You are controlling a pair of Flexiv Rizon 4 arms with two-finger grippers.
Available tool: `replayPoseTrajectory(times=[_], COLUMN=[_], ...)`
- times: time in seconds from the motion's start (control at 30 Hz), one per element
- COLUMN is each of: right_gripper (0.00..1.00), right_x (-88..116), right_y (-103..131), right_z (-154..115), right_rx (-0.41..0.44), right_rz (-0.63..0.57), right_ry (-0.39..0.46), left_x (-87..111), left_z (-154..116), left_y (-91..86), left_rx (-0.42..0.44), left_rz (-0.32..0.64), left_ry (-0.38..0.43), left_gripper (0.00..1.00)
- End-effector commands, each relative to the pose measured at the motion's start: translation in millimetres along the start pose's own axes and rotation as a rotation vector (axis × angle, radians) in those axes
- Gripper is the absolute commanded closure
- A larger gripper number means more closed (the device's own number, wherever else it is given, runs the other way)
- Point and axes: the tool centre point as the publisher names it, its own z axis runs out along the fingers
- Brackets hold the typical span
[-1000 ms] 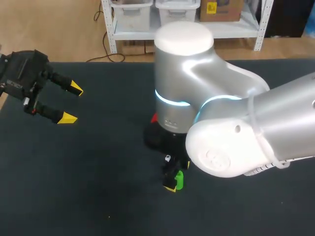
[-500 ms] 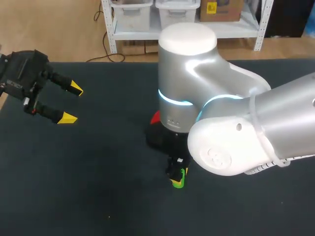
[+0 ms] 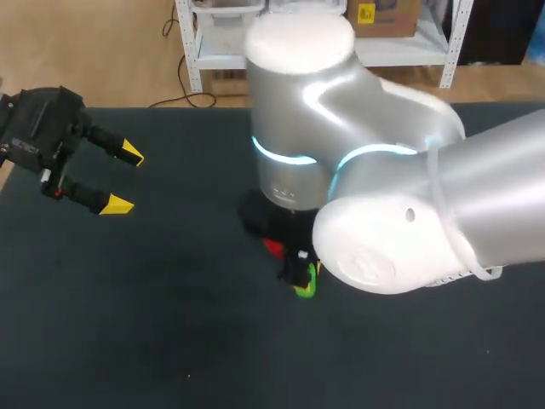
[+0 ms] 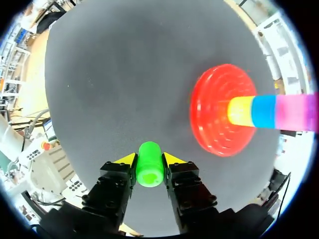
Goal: Pick up and stack the cylinders on the red base in this order: pink,purple,orange,green
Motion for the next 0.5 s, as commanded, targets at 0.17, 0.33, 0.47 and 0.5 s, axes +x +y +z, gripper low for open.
replayPoseTrajectory(times=[0.17, 0.33, 0.47, 0.5], right_gripper=[1.0, 1.0, 1.0, 1.0], right_x=[1.8, -3.5, -7.8, -10.5], right_y=[-9.5, -28.6, -49.8, -54.0], right_z=[-78.6, -125.0, -151.3, -157.8], right_rx=[0.126, 0.225, 0.236, 0.245], right_rz=[-0.012, -0.016, -0.019, -0.025], right_ry=[-0.027, -0.009, -0.011, -0.007], left_x=[1.3, 1.3, 1.3, 1.3], left_z=[-0.2, -0.2, -0.2, -0.2], left_y=[-1.1, -1.1, -1.1, -1.1], left_rx=[-0.003, -0.003, -0.003, -0.003], left_rz=[0.003, 0.003, 0.003, 0.003], left_ry=[-0.004, -0.004, -0.004, -0.004], left_gripper=[0.0, 0.0, 0.0, 0.0])
